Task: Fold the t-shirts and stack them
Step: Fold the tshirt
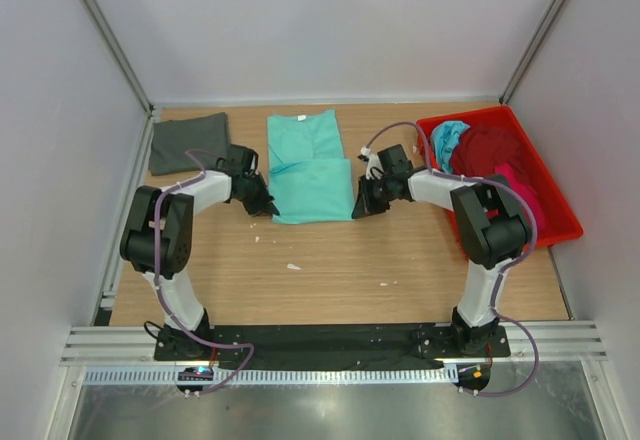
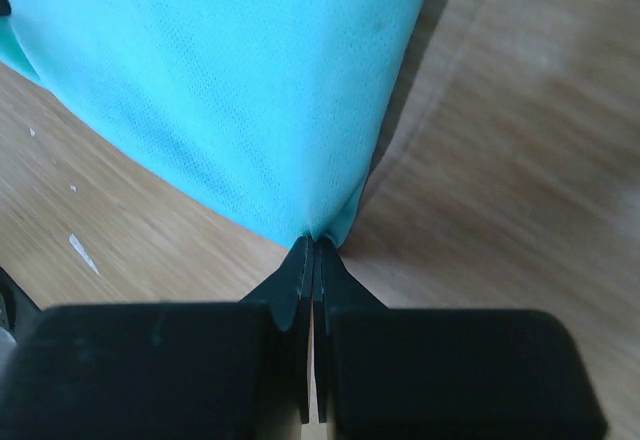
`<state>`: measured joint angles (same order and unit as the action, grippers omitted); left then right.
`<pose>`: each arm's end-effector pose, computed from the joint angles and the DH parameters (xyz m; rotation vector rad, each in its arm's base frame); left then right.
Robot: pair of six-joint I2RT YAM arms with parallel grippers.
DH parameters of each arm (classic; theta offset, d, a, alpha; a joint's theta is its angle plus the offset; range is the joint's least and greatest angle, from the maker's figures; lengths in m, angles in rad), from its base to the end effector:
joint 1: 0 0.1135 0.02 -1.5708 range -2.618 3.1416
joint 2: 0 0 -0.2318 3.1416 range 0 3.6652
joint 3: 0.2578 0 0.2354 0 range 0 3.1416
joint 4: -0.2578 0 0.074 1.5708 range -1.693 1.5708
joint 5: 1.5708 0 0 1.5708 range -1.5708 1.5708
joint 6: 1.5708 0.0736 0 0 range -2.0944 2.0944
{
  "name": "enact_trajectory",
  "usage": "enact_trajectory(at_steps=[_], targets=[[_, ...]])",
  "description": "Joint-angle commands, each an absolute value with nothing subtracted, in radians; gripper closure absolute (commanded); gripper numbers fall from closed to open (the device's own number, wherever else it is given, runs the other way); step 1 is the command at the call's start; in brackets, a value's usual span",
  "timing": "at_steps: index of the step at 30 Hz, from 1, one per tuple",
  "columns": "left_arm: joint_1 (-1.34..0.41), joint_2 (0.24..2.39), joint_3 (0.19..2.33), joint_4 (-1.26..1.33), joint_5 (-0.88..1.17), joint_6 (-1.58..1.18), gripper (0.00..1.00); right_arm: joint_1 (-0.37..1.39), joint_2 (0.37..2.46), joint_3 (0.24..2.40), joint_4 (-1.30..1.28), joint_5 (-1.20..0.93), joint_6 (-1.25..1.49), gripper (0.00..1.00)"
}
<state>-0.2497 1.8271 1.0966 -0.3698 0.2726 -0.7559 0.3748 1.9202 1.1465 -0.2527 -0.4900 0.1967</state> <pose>0.3382 -0.1067 0.1014 -0.6089 2.7198 -0.6565 0.3373 0.1699 0.0963 -0.4173 2.6074 0.8391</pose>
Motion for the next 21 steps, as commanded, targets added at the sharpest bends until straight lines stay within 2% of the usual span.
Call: enact_trajectory(at_steps=[1, 6, 12, 15, 16, 18, 21], targets=[[-0.259, 1.754, 1.042, -0.452, 0.265, -0.769, 1.00, 0.374, 1.775, 1.045, -0.186, -0.443, 0.253, 0.99], [-0.299, 1.661, 0.942, -0.477, 0.275, -0.767, 1.00, 0.379, 1.658, 0.882, -0.126, -0.449, 0.317, 0.99], [-0.322, 1.548, 0.839, -0.524, 0.246, -0.804, 0.88, 0.396, 1.511, 0.724, -0.097, -0.452, 0.371, 0.99], [-0.322, 1.487, 0.848, -0.600, 0.181, -0.807, 0.76, 0.402, 1.479, 0.696, -0.106, -0.450, 0.390, 0.88], [-0.324, 1.471, 0.865, -0.633, 0.149, -0.804, 0.70, 0.403, 1.473, 0.695, -0.115, -0.443, 0.394, 0.81], [-0.322, 1.442, 0.897, -0.667, 0.132, -0.776, 0.68, 0.402, 1.450, 0.703, -0.155, -0.411, 0.403, 0.69], [-0.322, 1.465, 1.024, -0.726, 0.152, -0.723, 0.65, 0.403, 1.410, 0.721, -0.207, -0.374, 0.423, 0.65]])
